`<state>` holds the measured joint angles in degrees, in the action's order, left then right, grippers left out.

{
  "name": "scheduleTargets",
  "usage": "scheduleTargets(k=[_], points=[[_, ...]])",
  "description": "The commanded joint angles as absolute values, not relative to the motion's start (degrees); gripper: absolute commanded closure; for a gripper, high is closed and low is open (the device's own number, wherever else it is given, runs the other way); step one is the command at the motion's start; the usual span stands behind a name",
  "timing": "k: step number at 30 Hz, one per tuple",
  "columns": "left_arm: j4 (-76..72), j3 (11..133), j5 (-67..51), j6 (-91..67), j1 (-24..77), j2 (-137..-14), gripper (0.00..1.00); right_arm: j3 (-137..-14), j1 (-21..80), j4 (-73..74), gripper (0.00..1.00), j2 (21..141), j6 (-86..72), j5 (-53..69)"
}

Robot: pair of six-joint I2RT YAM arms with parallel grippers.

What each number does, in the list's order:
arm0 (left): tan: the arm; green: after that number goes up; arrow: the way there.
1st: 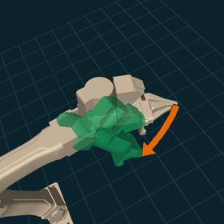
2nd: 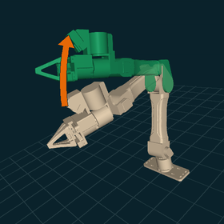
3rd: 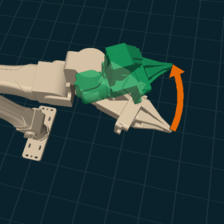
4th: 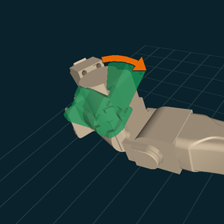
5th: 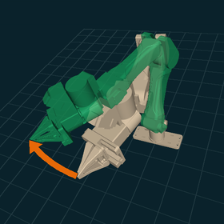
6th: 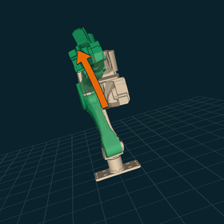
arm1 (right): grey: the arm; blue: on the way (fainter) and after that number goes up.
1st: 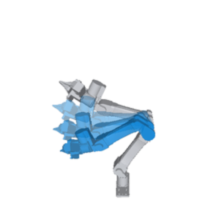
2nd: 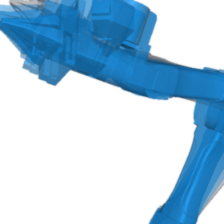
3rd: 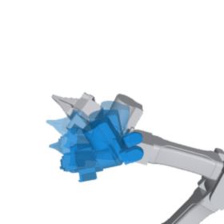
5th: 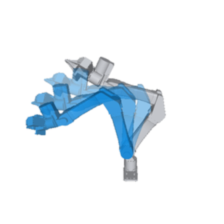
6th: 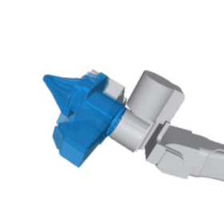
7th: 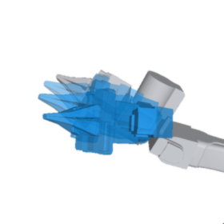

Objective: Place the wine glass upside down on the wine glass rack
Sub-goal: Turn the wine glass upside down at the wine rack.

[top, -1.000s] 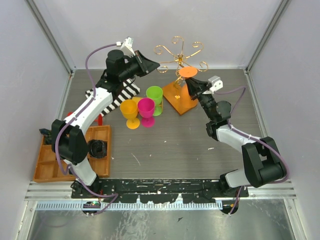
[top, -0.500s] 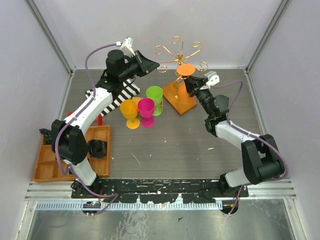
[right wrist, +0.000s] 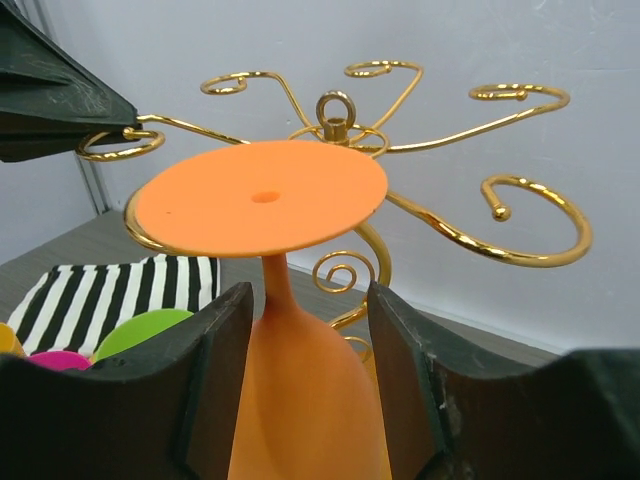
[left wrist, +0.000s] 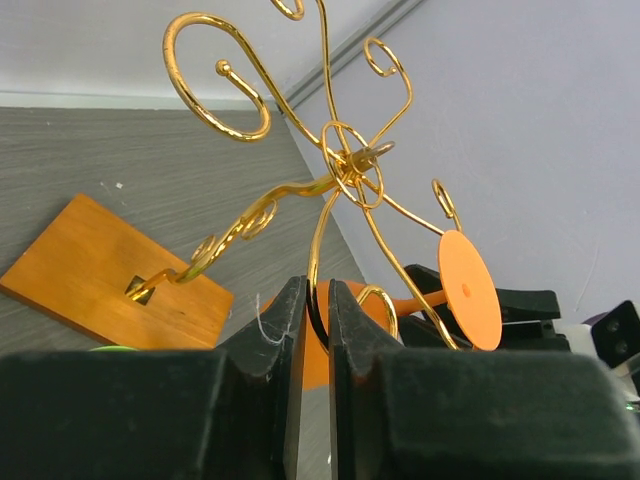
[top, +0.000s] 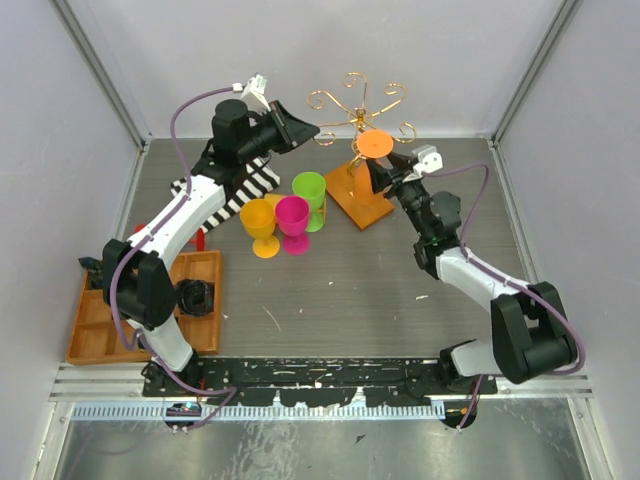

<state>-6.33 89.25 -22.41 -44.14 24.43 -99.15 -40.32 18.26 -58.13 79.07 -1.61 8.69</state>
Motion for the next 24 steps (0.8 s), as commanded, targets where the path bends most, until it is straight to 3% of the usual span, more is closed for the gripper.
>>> scheduleTargets(k=[1, 13, 24], points=[[-4.95, 88.05, -24.19, -42.86, 24.61, -98.71, 0.79, -39.59, 18.14, -53.69, 0.44, 72.07, 0.01, 7.42], [-5.34, 90.28, -25.32, -42.88, 24.61, -98.36, 0.55, -26.98, 18.16, -41.89, 0.39, 52.34, -3.09, 7.23], [-3.23, 92.72, -24.94, -40.54, 24.35, -95.13, 0.44, -25.11, 18.11, -28.36, 0.4, 40.0, -6.09, 7.87]])
